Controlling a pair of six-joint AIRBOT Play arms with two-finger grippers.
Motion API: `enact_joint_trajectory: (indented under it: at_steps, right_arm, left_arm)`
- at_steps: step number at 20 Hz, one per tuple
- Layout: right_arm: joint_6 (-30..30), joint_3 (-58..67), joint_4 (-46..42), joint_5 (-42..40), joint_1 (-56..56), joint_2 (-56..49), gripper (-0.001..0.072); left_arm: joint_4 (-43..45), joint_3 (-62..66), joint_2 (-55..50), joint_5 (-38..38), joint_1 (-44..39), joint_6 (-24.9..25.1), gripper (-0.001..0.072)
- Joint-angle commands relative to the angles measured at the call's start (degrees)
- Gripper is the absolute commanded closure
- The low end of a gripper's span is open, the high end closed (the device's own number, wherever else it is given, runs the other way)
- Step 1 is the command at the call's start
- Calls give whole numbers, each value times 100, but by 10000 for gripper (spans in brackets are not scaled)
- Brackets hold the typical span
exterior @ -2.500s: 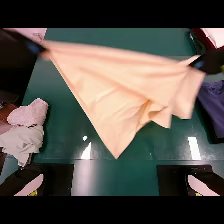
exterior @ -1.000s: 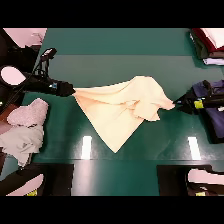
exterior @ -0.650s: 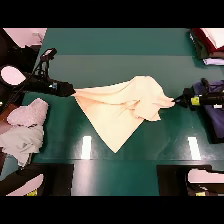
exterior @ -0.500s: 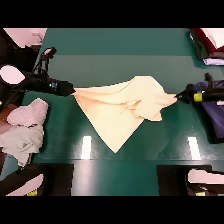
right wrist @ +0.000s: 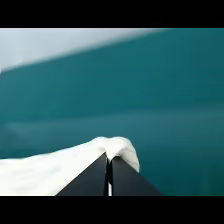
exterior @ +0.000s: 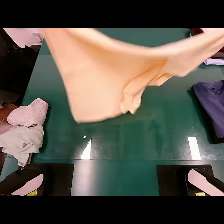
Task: Fold the shirts.
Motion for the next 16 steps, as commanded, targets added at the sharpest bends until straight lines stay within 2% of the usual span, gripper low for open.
enact_joint_trajectory:
  at_steps: [1,6,10,13,16]
  right_arm:
    - [22,1032,-809,-378,-31,798,695]
    - [107,2092,-1373,-350,-37,1436,695]
    - [345,2343,-1753,-289,-37,1777,696]
    - [533,2046,-2081,-131,-37,1971,697]
    - [702,1832,-2129,485,-37,1703,697]
  left_arm:
    - [70,1300,407,111,2,7,683]
    - [50,1294,1497,634,2,-7,684]
    - [11,1294,2072,1051,2,-317,684]
    - [63,1287,2140,796,2,-433,685]
    - [448,852,1910,37,2,-667,685]
